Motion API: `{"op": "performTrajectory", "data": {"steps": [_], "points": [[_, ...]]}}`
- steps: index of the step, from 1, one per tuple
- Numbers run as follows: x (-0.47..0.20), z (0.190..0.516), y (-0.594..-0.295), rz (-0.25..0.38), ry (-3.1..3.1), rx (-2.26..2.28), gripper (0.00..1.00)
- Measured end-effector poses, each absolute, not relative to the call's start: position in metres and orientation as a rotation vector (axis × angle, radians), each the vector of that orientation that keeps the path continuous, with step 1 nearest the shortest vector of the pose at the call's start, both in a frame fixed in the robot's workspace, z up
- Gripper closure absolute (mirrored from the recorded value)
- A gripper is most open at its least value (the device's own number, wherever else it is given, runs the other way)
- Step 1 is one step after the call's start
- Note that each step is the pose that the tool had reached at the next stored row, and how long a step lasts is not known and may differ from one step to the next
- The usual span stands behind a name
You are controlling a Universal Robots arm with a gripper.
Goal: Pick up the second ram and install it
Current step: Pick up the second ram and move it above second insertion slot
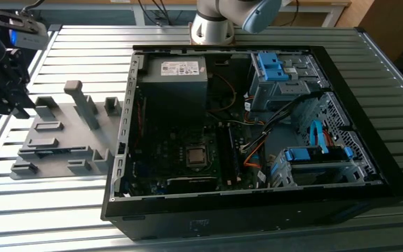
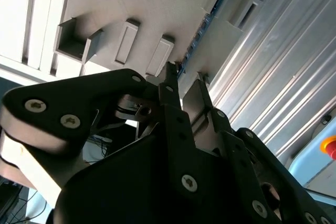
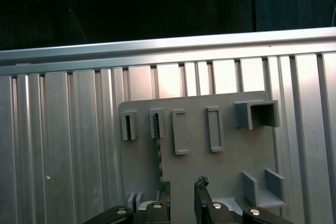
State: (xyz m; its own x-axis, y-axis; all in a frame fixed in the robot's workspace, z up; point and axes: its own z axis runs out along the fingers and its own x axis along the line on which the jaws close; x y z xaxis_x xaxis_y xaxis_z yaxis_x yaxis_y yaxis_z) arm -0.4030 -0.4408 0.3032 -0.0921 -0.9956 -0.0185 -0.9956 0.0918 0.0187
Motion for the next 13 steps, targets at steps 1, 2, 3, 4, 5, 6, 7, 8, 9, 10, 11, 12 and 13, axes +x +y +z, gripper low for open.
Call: {"op": "performTrajectory", "data": {"steps": [1, 2, 3, 4, 5, 6, 7, 8, 9, 10, 11, 12, 13], "points": [[-0.4030, 0.3026, -0.4408, 0.041, 2.320, -2.116, 0.68], [-0.4030, 0.3021, -0.4408, 0.041, 2.320, -2.116, 0.68], [-0.4030, 0.3015, -0.4409, 0.041, 2.320, -2.116, 0.68], [-0.4029, 0.3011, -0.4409, 0.041, 2.320, -2.116, 0.68], [-0.4029, 0.3009, -0.4409, 0.041, 2.321, -2.116, 0.68], [-0.4029, 0.3005, -0.4410, 0.041, 2.320, -2.116, 0.68], [-0.4029, 0.3001, -0.4411, 0.041, 2.320, -2.116, 0.68], [-0.4029, 0.2997, -0.4413, 0.041, 2.320, -2.116, 0.68], [-0.4029, 0.2993, -0.4415, 0.041, 2.320, -2.116, 0.68], [-0.4029, 0.2987, -0.4418, 0.041, 2.320, -2.116, 0.68], [-0.4029, 0.2981, -0.4419, 0.041, 2.320, -2.116, 0.68], [-0.4029, 0.2978, -0.4420, 0.041, 2.320, -2.116, 0.68], [-0.4029, 0.2976, -0.4420, 0.041, 2.321, -2.116, 0.68]]}}
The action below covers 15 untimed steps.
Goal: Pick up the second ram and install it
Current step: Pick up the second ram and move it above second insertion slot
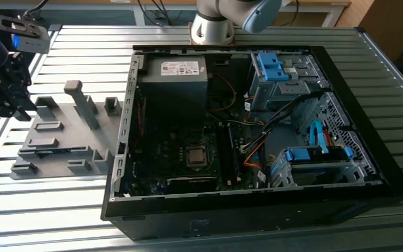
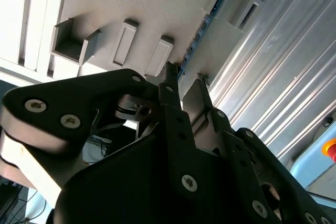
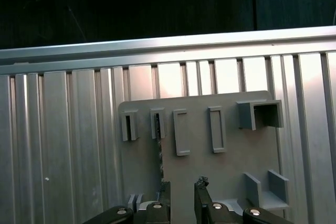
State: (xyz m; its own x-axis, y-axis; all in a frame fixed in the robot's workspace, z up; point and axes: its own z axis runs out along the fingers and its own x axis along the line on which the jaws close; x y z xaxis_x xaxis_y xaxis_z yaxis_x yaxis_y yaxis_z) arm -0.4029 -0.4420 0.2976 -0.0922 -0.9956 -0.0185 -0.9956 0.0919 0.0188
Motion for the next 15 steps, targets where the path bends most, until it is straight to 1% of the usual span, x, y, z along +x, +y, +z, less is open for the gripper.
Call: {"op": "performTrajectory", "data": {"steps": [15], "points": [[-0.4029, 0.2939, -0.4421, 0.041, 2.320, -2.116, 0.68]]}}
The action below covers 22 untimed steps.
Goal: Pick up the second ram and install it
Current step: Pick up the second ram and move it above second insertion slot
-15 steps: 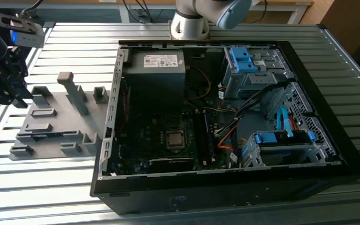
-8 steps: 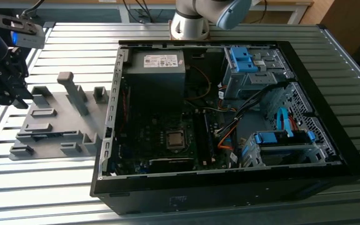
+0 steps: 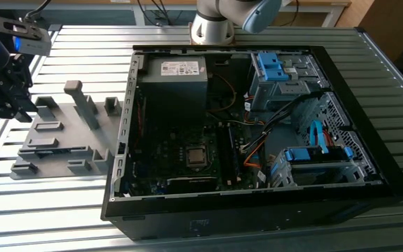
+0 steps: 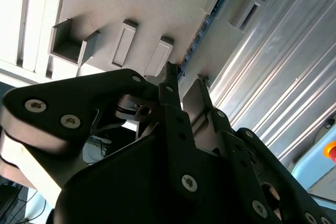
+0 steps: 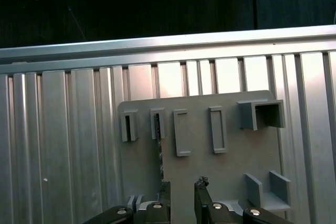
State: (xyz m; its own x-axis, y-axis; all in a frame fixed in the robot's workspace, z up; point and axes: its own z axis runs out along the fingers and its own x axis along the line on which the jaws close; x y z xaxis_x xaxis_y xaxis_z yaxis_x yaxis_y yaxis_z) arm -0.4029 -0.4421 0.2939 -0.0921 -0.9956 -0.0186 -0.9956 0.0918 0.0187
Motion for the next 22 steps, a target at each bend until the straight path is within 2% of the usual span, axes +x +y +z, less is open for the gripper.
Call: {"op": "performTrajectory", "data": {"steps": [22], "points": [[-0.403, 0.282, -0.446, 0.041, 2.321, -2.116, 0.68]]}}
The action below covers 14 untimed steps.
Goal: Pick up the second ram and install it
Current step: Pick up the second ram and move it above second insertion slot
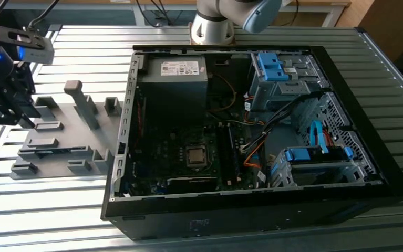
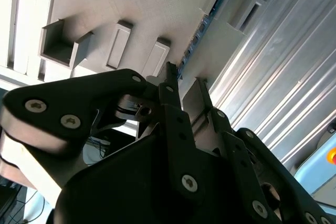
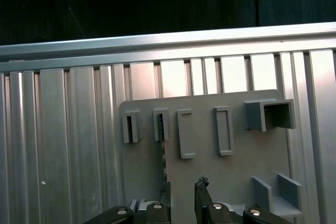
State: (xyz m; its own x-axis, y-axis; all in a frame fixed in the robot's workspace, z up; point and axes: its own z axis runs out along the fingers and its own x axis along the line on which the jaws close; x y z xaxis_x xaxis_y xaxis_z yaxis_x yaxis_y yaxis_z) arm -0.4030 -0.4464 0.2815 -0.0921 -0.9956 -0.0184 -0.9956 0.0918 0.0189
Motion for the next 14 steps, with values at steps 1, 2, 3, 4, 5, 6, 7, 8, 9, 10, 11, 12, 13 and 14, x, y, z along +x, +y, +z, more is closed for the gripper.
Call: {"op": "performTrajectory", "data": {"steps": [1, 2, 3, 4, 5, 6, 7, 8, 9, 10, 11, 12, 13, 14], "points": [[-0.4030, 0.2812, -0.4464, 0.041, 2.320, -2.116, 0.68], [-0.4030, 0.2809, -0.4464, 0.041, 2.320, -2.116, 0.68], [-0.4030, 0.2807, -0.4465, 0.041, 2.320, -2.116, 0.68], [-0.4030, 0.2805, -0.4465, 0.041, 2.320, -2.116, 0.68], [-0.4030, 0.2802, -0.4466, 0.041, 2.320, -2.116, 0.68], [-0.4030, 0.2800, -0.4466, 0.041, 2.320, -2.116, 0.68], [-0.4030, 0.2798, -0.4466, 0.041, 2.320, -2.116, 0.68], [-0.4030, 0.2796, -0.4466, 0.041, 2.320, -2.116, 0.68], [-0.4030, 0.2793, -0.4467, 0.041, 2.320, -2.116, 0.68], [-0.4030, 0.2792, -0.4467, 0.041, 2.320, -2.116, 0.68], [-0.4029, 0.2788, -0.4467, 0.041, 2.320, -2.116, 0.68], [-0.4030, 0.2784, -0.4467, 0.041, 2.320, -2.116, 0.68], [-0.4030, 0.2783, -0.4467, 0.041, 2.320, -2.116, 0.68], [-0.4030, 0.2782, -0.4467, 0.041, 2.320, -2.116, 0.68]]}}
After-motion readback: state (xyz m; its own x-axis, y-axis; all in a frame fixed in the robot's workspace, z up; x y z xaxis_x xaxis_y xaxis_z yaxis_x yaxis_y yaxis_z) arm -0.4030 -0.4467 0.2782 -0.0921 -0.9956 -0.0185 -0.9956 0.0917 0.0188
